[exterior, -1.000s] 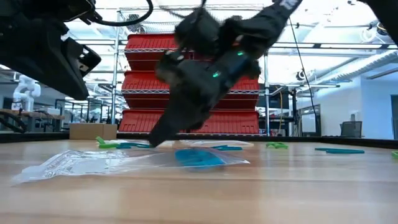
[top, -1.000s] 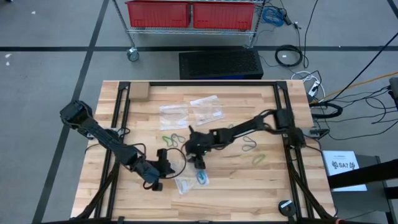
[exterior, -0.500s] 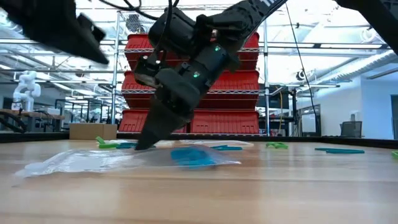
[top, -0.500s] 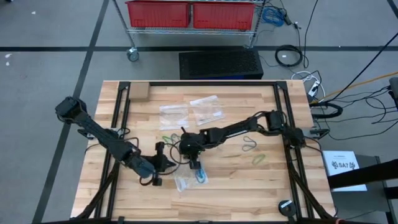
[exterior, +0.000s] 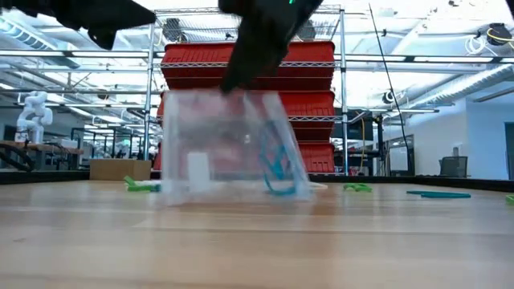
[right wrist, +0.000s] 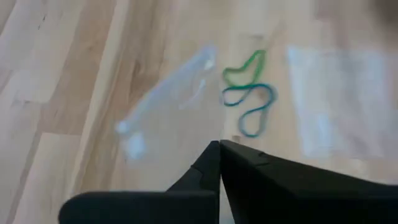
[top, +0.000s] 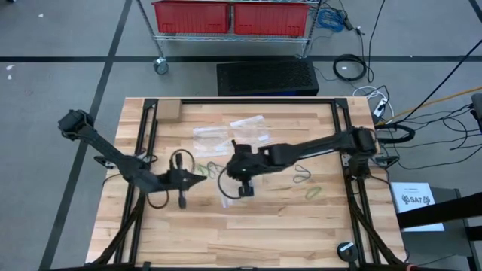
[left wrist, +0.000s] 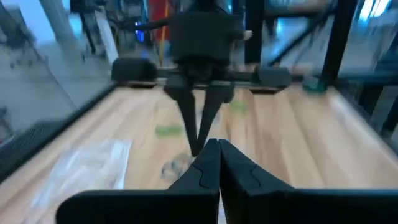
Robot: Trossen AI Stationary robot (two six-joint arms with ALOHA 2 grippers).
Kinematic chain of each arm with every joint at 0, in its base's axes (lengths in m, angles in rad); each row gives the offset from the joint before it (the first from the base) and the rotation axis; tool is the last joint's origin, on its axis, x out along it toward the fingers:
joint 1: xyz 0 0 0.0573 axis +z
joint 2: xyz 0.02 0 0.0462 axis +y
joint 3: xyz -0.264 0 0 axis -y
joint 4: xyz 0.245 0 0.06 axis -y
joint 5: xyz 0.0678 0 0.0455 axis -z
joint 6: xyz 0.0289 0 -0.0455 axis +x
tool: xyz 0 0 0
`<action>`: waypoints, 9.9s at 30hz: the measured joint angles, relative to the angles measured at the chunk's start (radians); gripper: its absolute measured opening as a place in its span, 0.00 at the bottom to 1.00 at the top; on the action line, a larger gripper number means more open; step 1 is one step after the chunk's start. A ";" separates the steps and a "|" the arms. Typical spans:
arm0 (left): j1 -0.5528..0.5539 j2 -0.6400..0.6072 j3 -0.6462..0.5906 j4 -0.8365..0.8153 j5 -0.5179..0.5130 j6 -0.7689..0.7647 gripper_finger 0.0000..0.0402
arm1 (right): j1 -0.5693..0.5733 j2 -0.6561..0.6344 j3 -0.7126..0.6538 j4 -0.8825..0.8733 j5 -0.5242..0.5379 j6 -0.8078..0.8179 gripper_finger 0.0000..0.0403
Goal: Sort rubber bands
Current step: Close the transparent zip bag
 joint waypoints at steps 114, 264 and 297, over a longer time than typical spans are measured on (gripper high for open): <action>0.328 0.319 0.216 -0.071 0.318 0.217 0.02 | 0.100 -0.275 0.001 -0.174 0.141 0.081 0.40; 0.382 0.267 0.110 0.288 0.505 0.139 0.00 | 0.134 -0.197 0.004 -0.353 0.276 0.222 0.00; 0.381 0.263 0.110 0.289 0.512 0.136 0.00 | 0.113 -0.200 0.073 -0.289 0.213 0.164 0.36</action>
